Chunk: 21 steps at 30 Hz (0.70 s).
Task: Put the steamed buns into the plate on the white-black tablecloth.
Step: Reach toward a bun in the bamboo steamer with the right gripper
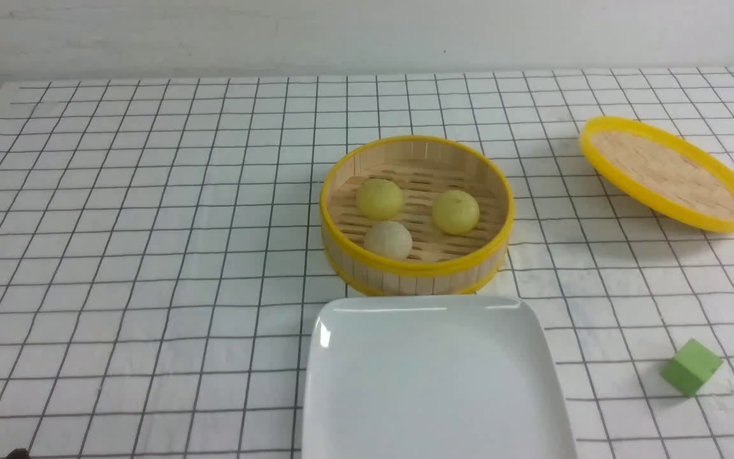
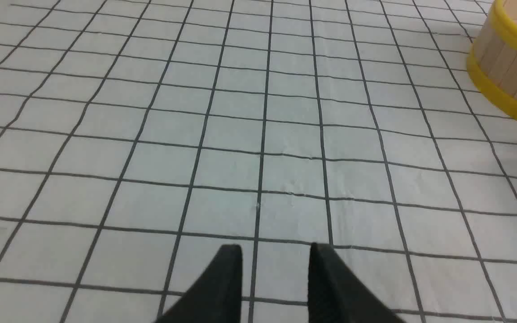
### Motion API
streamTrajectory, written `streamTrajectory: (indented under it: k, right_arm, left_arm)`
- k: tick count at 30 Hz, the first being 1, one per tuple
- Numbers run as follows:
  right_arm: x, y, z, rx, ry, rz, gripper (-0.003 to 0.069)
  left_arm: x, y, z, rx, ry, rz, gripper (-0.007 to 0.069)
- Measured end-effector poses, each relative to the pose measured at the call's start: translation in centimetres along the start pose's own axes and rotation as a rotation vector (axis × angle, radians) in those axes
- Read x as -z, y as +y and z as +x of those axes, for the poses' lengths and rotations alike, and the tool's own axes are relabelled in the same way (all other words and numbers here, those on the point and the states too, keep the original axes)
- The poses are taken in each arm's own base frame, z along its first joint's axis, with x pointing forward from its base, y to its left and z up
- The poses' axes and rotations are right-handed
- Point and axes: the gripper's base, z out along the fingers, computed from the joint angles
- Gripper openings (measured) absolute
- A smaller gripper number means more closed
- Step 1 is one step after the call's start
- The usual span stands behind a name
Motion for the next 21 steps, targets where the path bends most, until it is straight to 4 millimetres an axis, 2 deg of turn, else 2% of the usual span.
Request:
streamTrajectory:
  k: [21]
  right_arm:
    - [0.0, 0.0, 0.0, 0.0, 0.0, 0.0, 0.0239]
  left_arm:
    - [0.0, 0.1, -0.03, -0.026, -0.003, -0.011, 0.0241]
